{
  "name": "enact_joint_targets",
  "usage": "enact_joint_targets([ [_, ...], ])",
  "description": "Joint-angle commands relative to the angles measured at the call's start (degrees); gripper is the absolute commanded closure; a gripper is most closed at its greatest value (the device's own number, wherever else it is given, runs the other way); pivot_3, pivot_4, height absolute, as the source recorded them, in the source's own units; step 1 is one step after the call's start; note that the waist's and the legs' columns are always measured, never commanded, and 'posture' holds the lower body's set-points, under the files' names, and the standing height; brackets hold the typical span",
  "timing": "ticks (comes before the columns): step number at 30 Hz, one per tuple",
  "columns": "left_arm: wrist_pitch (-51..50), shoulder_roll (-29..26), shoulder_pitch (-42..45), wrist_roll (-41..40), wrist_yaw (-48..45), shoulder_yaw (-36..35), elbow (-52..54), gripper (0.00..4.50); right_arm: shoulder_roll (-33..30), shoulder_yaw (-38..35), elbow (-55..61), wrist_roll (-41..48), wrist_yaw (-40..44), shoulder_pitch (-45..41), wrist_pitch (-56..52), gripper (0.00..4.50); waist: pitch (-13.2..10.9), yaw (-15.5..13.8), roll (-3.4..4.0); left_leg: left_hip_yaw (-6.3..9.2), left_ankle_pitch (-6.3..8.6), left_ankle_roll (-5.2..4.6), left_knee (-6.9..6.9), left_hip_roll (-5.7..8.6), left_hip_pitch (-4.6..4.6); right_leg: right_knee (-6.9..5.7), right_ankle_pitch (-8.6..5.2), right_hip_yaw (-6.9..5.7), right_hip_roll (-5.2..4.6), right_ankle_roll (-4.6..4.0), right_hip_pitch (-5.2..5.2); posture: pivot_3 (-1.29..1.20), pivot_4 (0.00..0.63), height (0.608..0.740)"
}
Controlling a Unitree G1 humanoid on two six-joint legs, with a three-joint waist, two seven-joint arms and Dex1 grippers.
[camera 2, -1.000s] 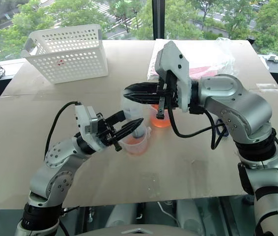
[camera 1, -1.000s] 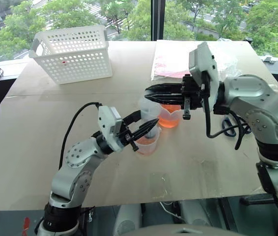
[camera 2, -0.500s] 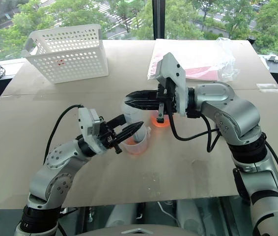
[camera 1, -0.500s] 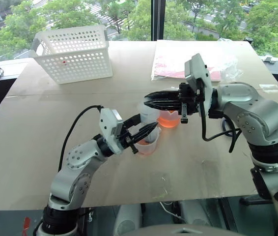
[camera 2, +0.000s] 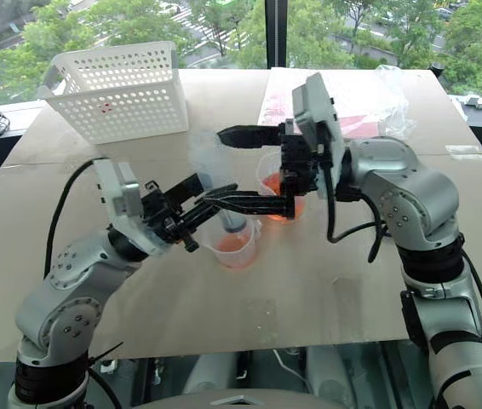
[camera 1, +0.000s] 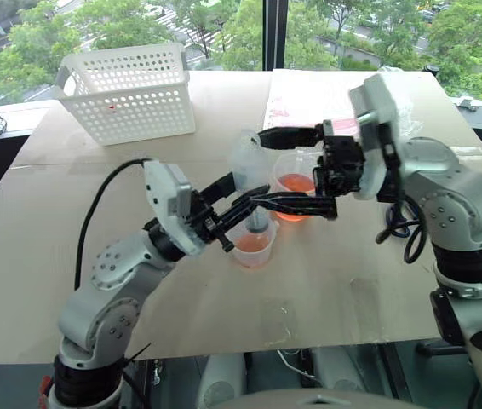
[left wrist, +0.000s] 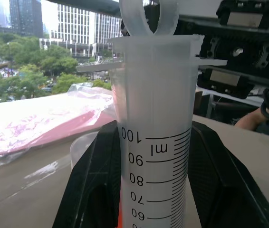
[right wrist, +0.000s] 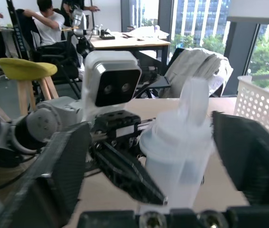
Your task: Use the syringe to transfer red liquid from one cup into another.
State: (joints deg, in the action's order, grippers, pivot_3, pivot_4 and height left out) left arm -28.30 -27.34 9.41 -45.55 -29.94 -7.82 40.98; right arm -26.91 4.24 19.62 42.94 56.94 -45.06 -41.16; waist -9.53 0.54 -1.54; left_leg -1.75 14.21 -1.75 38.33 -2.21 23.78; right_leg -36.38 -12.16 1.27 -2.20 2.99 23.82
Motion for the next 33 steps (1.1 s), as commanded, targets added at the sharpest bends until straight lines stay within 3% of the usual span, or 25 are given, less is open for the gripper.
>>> enact_joint_targets([
  [1,-1.94,-1.57,2.37,-5.13,3.51,-3.66,2.85,3.17,-2.51,-6.27,2.06,4.63,0.54,0.76,-0.24,0.03,-0.01,0.02,0.01,-0.01,0.0,0.0,0.0,0.0,0.0,0.01,0.0,0.01,0.0,0.0,0.0,0.0,0.15,0.74],
  [6,-9.5,-6.95,6.61,-16.47,14.03,-10.33,1.45,3.17,-7.11,-14.68,3.65,14.04,-0.17,2.81,-3.27,0.03,-0.08,0.07,-0.04,0.02,0.0,0.0,-0.01,0.01,-0.01,-0.01,0.0,0.0,0.03,0.0,0.0,0.0,0.15,0.74],
  [11,-19.89,-20.73,9.67,-33.06,15.53,-20.26,-12.65,3.17,-14.36,-20.51,9.85,16.42,2.07,13.36,-2.82,0.03,-0.1,0.09,-0.02,0.08,0.0,0.0,-0.05,0.01,-0.02,-0.01,-0.02,-0.06,0.06,0.01,0.0,0.0,0.15,0.74],
  [15,-24.8,-31.86,11.82,-28.47,7.95,-20.09,-23.46,3.17,-19.76,-23.35,12.85,14.07,4.99,24.16,-0.8,0.03,-0.16,0.08,-0.02,0.02,0.0,0.0,-0.05,0.06,-0.03,0.03,-0.12,-0.07,0.07,0.14,-0.01,0.0,0.15,0.74],
  [19,-23.38,-38.17,11.42,-17.02,-0.54,-13.6,-29.25,3.17,-22.14,-24.65,13.93,12.54,5.83,30.37,1.55,0.03,-0.18,0.07,0.0,-0.43,0.0,0.01,-0.04,0.05,-0.07,0.1,-0.26,0.04,0.0,-0.02,-0.01,0.0,0.15,0.74],
  [22,-27.06,-40.61,17.16,-9.48,-5.5,-2.53,-35.6,3.17,-22.98,-25.2,15.01,10.26,4.94,35.3,2.75,0.03,-0.18,-0.34,0.0,-0.54,0.01,0.02,-0.05,0.03,-0.08,0.1,-0.23,0.02,0.0,-0.07,0.01,0.0,0.15,0.74],
  [29,-33.49,-35.35,40.69,7.54,-21.24,21.47,-54.18,3.17,-23.69,-27.53,18.47,10.76,3.14,41.6,3.45,0.03,-0.23,-1.48,-0.09,-0.51,0.0,0.03,-0.04,0.12,0.07,0.13,-0.16,0.01,0.06,-0.18,0.08,0.0,0.15,0.74],
  [33,-31.33,-30.83,48.88,16.91,-30.24,30.26,-65.15,3.17,-23.76,-28.89,20.77,11.94,1.81,44.04,3.66,0.03,-0.23,-1.33,-0.11,-0.5,0.01,0.02,-0.04,0.14,0.13,0.2,-0.17,0.03,0.09,-0.17,0.09,0.0,0.15,0.74],
])
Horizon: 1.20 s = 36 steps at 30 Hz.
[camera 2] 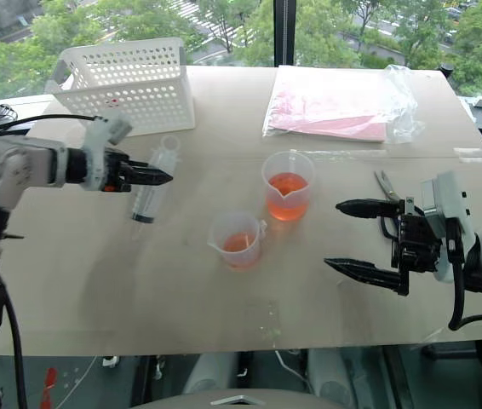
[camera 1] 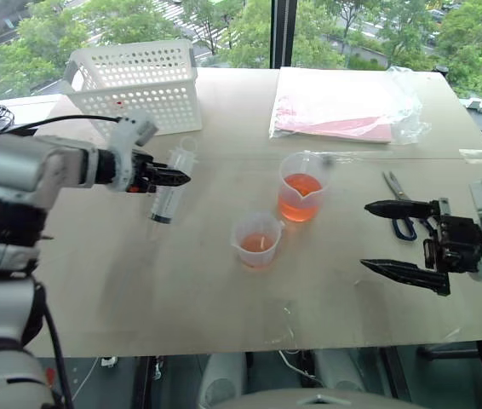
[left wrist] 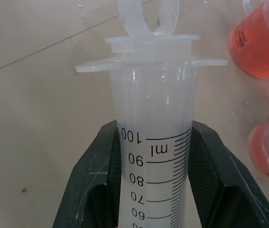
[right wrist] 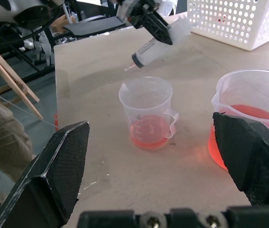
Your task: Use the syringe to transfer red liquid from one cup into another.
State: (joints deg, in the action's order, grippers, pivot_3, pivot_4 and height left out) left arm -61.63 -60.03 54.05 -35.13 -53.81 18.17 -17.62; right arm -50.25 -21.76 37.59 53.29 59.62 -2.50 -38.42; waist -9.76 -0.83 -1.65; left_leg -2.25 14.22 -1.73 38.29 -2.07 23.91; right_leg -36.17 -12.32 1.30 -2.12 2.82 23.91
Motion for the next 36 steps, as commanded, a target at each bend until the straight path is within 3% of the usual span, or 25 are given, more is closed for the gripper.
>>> enact_joint_targets([
  [1,3.27,3.42,5.71,8.81,-7.98,5.8,-9.77,3.17,-0.4,-3.24,3.51,1.69,-1.22,2.38,1.0,0.03,-0.01,0.13,-0.03,-0.01,0.0,0.0,0.0,-0.01,-0.01,-0.01,0.01,0.03,0.01,0.02,-0.01,0.0,0.15,0.74],
  [5,6.81,8.34,8.5,15.72,-12.42,9.02,-18.5,3.17,-0.42,-4.19,5.86,1.61,-2.2,5.8,1.37,0.03,-0.03,0.15,-0.05,0.04,0.0,-0.01,0.0,-0.06,0.03,0.01,0.02,0.03,0.1,0.04,0.04,0.0,0.15,0.74],
  [6,8.1,9.02,8.65,17.22,-13.13,9.13,-19.72,2.17,-0.43,-4.34,6.16,1.79,-2.47,6.26,1.46,0.0,-0.03,0.23,-0.04,0.04,0.0,-0.01,0.0,-0.05,0.04,0.01,0.02,0.04,0.1,0.05,0.04,0.0,0.15,0.74],
  [10,7.07,9.51,8.48,18.34,-13.11,4.92,-18.95,0.63,-0.66,-5.0,6.88,2.77,-3.19,7.49,1.57,0.0,-0.07,0.24,-0.12,0.03,0.0,-0.01,0.02,-0.07,0.05,-0.01,0.02,0.07,0.09,0.05,0.06,0.0,0.15,0.74],
  [11,6.73,8.86,7.85,18.08,-12.69,3.26,-17.27,0.03,-0.75,-5.21,6.94,2.92,-3.18,7.71,1.61,0.0,-0.07,0.19,-0.12,0.03,0.0,-0.01,0.02,-0.08,0.05,-0.02,0.02,0.07,0.09,0.05,0.06,0.0,0.15,0.74],
  [15,0.95,6.57,3.04,13.77,-9.14,-7.12,-5.85,0.03,-0.98,-6.56,6.62,3.52,-2.58,8.52,2.09,0.0,-0.07,0.24,-0.12,0.12,0.0,-0.01,0.03,-0.13,0.05,-0.04,0.12,0.07,0.05,0.21,0.06,0.0,0.15,0.74],
  [16,0.83,6.52,-0.36,11.99,-6.71,-12.48,-0.32,0.03,-1.1,-6.78,6.22,3.46,-2.24,8.57,2.32,0.0,-0.06,0.21,-0.11,0.2,0.0,-0.01,0.02,-0.14,0.05,-0.06,0.13,0.09,0.04,0.22,0.07,0.0,0.15,0.74],
  [19,0.21,9.95,-12.71,6.9,1.83,-31.6,18.99,0.03,-1.57,-6.8,4.39,3.24,-1.47,7.29,3.07,0.0,-0.06,0.46,-0.11,0.31,0.0,-0.01,0.02,-0.24,0.0,-0.1,0.13,0.14,-0.05,0.23,0.07,0.0,0.15,0.74],
  [24,1.61,17.62,-29.79,0.16,8.5,-49.01,41.94,0.03,-2.61,-6.06,0.72,4.9,-0.37,1.9,3.68,0.0,-0.05,0.81,-0.13,0.38,0.0,0.0,0.05,-0.17,-0.09,-0.15,0.15,0.06,-0.16,0.24,-0.07,0.0,0.15,0.74],
  [30,4.54,22.61,-48.29,-6.34,9.03,-57.78,56.29,0.03,-4.35,-3.56,-4.97,5.28,2.76,-5.31,3.67,0.0,-0.02,0.85,-0.13,0.4,-0.01,0.0,0.11,-0.16,-0.33,-0.29,0.01,0.03,-0.17,0.0,-0.22,0.0,0.15,0.74],
  [36,10.67,27.65,-61.8,-8.99,10.51,-60.82,60.75,0.03,-5.64,-4.67,-10.02,0.72,6.72,-3.55,5.48,0.0,0.04,0.02,-0.15,0.35,-0.01,-0.01,0.12,-0.14,-0.32,-0.28,0.01,0.07,-0.17,-0.03,-0.22,0.0,0.15,0.74],
])
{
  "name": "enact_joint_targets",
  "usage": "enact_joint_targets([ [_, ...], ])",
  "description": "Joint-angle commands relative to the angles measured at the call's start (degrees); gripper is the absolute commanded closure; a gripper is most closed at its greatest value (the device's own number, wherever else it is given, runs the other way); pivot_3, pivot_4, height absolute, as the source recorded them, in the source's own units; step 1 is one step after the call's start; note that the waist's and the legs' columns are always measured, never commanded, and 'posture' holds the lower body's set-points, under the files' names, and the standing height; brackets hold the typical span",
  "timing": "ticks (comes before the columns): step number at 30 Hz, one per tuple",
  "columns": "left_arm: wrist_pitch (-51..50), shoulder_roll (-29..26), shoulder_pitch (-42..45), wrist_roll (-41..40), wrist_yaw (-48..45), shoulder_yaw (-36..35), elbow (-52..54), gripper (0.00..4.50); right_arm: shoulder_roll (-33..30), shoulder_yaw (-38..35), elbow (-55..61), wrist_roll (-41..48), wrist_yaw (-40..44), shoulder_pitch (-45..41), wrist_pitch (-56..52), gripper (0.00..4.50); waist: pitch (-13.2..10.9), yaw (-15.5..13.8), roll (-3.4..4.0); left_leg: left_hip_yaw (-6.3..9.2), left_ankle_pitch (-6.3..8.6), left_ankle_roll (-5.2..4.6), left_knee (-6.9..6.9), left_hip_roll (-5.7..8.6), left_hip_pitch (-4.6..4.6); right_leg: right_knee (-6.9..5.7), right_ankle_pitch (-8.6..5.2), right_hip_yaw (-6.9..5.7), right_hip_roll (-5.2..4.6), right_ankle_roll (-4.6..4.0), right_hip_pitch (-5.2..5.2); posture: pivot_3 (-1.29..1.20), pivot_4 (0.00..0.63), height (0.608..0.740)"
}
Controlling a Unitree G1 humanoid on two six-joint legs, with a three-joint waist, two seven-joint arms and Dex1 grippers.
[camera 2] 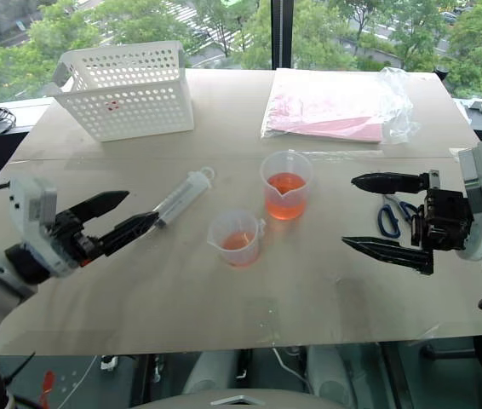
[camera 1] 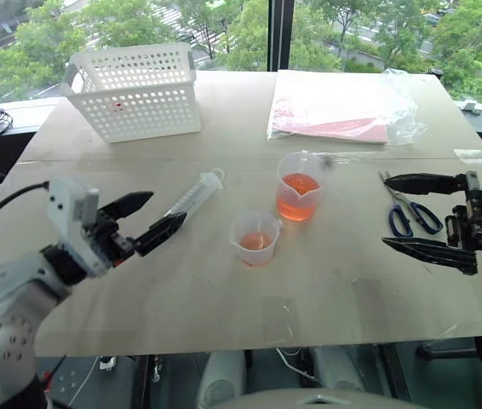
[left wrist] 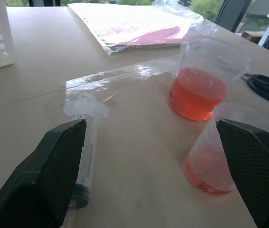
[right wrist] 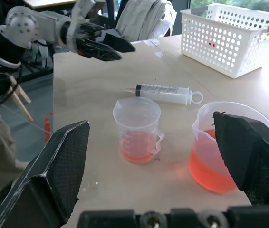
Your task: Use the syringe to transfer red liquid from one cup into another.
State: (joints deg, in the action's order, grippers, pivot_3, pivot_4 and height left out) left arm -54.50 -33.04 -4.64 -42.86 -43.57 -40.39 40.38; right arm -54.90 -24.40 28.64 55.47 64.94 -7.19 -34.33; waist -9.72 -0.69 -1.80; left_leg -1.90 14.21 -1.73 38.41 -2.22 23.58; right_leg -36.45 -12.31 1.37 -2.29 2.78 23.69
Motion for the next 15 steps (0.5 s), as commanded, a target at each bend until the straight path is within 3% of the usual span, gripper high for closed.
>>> enact_joint_targets([
  [1,4.73,0.89,-4.74,-1.57,0.23,-2.41,3.0,0.03,-1.14,-2.44,-1.34,-2.12,1.64,1.91,1.48,0.0,0.0,-0.19,0.0,-0.02,0.0,0.0,0.0,0.01,0.02,0.0,0.0,-0.01,0.0,0.0,0.0,0.0,0.15,0.74],
  [3,7.3,1.99,-8.51,-1.01,0.36,-1.43,4.23,0.03,-1.32,-3.87,-3.04,-4.66,3.54,4.88,3.07,0.0,0.01,-0.24,0.0,-0.09,0.0,0.0,0.0,0.02,0.04,0.01,0.0,-0.04,0.0,-0.01,0.01,0.0,0.15,0.74],
  [7,18.68,4.59,-22.71,6.09,-5.23,0.57,2.32,0.03,0.4,-9.99,-5.9,-12.42,6.0,19.14,7.09,0.0,0.27,-0.12,-0.02,-0.2,0.02,-0.01,-0.08,0.01,0.07,0.25,-0.02,0.0,-0.05,0.0,0.0,0.0,0.15,0.74],
  [15,28.99,6.16,-35.06,9.35,-8.71,4.08,1.74,0.03,4.71,-14.28,-14.95,-19.99,7.9,31.29,15.23,0.0,0.53,-0.01,0.08,-0.24,0.03,-0.01,-0.03,-0.08,-0.04,0.38,-0.15,0.04,-0.12,0.24,0.01,0.0,0.15,0.74],
])
